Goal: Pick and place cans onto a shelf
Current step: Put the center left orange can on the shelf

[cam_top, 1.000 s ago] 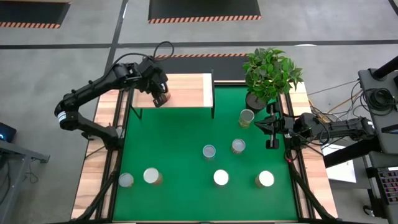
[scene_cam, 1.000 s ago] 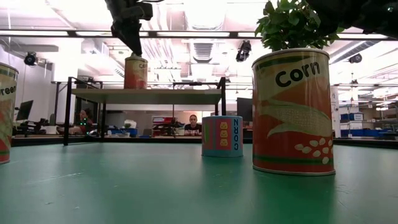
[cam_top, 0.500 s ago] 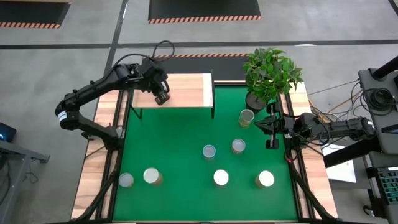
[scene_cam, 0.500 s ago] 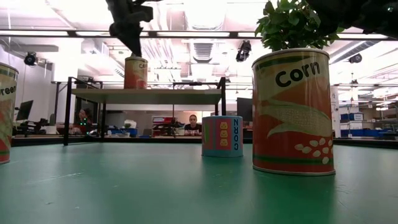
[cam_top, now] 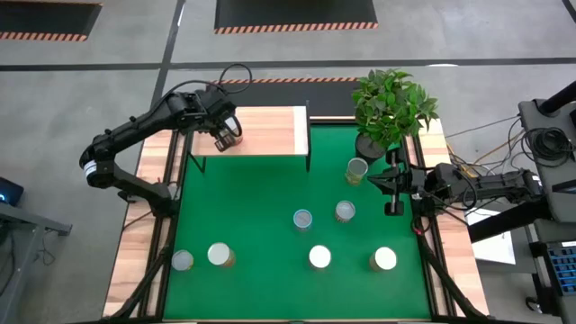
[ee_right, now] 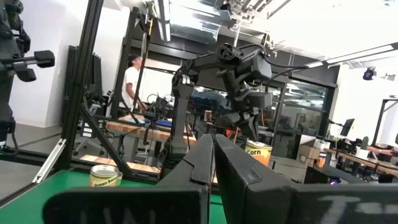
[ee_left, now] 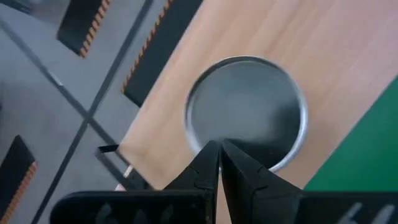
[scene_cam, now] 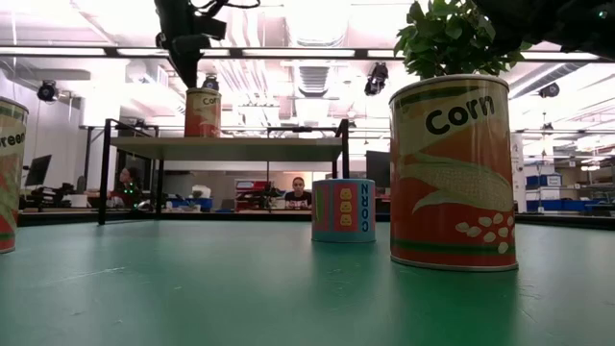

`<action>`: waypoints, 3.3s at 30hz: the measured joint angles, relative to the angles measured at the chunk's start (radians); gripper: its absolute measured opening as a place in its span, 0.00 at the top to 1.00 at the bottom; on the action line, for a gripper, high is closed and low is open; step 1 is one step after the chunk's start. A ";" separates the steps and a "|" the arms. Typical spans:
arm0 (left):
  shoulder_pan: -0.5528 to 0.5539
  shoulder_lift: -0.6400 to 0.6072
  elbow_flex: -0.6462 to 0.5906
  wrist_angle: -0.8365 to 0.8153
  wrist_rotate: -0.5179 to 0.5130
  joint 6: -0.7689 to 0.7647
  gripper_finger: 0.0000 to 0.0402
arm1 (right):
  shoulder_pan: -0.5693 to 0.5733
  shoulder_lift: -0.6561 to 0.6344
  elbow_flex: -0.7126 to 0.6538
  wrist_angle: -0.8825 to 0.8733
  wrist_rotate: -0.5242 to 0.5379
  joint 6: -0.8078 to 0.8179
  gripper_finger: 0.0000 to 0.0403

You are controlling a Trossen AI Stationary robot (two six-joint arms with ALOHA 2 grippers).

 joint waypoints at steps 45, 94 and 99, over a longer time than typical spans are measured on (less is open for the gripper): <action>0.010 -0.004 -0.005 -0.066 -0.088 0.002 1.00 | 0.000 0.000 0.000 -0.003 0.000 -0.005 0.98; 0.022 -0.005 -0.111 0.011 -0.094 -0.035 1.00 | 0.000 0.000 0.000 -0.022 0.002 -0.016 0.98; 0.039 -0.006 -0.111 0.010 -0.192 -0.027 1.00 | 0.000 0.000 0.000 -0.022 0.002 -0.016 0.98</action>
